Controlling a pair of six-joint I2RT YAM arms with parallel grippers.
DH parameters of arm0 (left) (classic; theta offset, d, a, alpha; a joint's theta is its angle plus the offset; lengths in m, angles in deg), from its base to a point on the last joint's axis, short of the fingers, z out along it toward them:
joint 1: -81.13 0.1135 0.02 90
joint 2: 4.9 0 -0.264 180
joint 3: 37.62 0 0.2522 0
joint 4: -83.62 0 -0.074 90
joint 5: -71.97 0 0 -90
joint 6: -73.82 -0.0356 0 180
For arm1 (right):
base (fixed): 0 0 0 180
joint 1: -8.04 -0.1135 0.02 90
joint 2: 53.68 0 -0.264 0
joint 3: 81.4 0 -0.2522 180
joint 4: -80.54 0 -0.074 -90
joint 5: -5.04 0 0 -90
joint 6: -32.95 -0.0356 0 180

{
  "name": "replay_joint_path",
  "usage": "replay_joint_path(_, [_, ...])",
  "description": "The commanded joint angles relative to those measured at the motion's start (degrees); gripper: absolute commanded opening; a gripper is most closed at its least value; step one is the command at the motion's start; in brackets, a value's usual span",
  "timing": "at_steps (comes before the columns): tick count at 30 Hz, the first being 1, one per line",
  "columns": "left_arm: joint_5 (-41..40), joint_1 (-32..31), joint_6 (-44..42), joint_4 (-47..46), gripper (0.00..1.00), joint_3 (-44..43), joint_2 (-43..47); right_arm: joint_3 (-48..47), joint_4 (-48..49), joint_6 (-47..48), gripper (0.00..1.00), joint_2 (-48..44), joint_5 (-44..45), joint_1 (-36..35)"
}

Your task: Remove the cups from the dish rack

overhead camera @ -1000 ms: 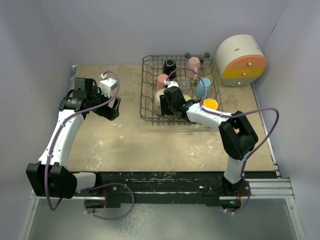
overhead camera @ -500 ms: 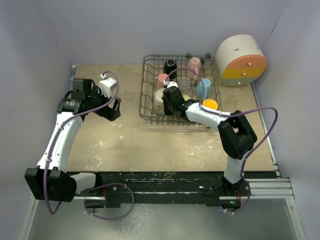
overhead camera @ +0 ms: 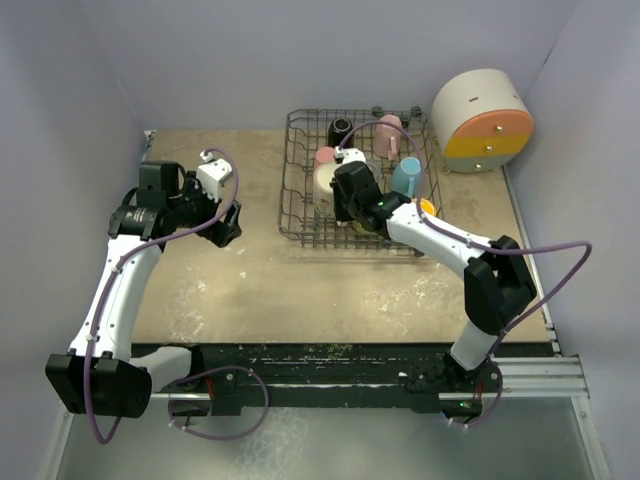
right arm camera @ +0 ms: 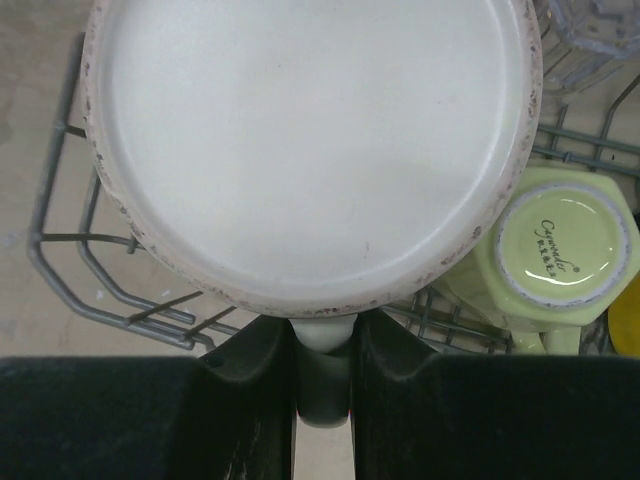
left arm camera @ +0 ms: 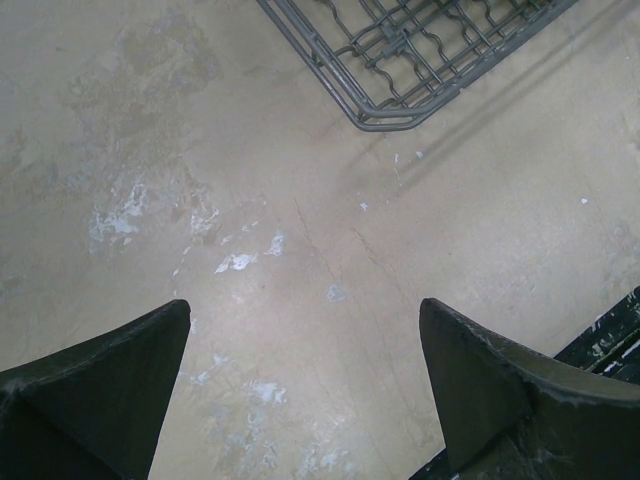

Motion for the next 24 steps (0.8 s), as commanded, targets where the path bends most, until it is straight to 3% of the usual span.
replay_joint_path(1, [2.65, 0.1, -1.12, -1.61, 1.0, -0.26, 1.19, -7.3, 7.0, 0.42, 0.0, -6.88, 1.27, -1.15])
replay_joint_path(8, [7.88, 0.11, -1.62, -4.64, 0.99, 0.7, 4.29, -11.54, 4.7, -4.82, 0.0, -11.82, -8.0, -1.66])
replay_joint_path(15, [15.1, 0.08, -8.01, -12.56, 0.99, 5.05, 12.95, -7.6, 7.48, -16.68, 0.0, -17.79, -27.63, -1.67])
replay_joint_path(20, [20.34, 0.1, -11.22, -12.32, 0.99, 3.64, 13.85, 2.39, 22.32, -33.63, 0.0, -22.37, -42.57, -1.4])
replay_joint_path(24, [27.91, 0.1, -11.49, -13.09, 0.99, 4.09, 14.87, 9.4, 37.09, -47.86, 0.0, -22.5, -48.55, -1.4])
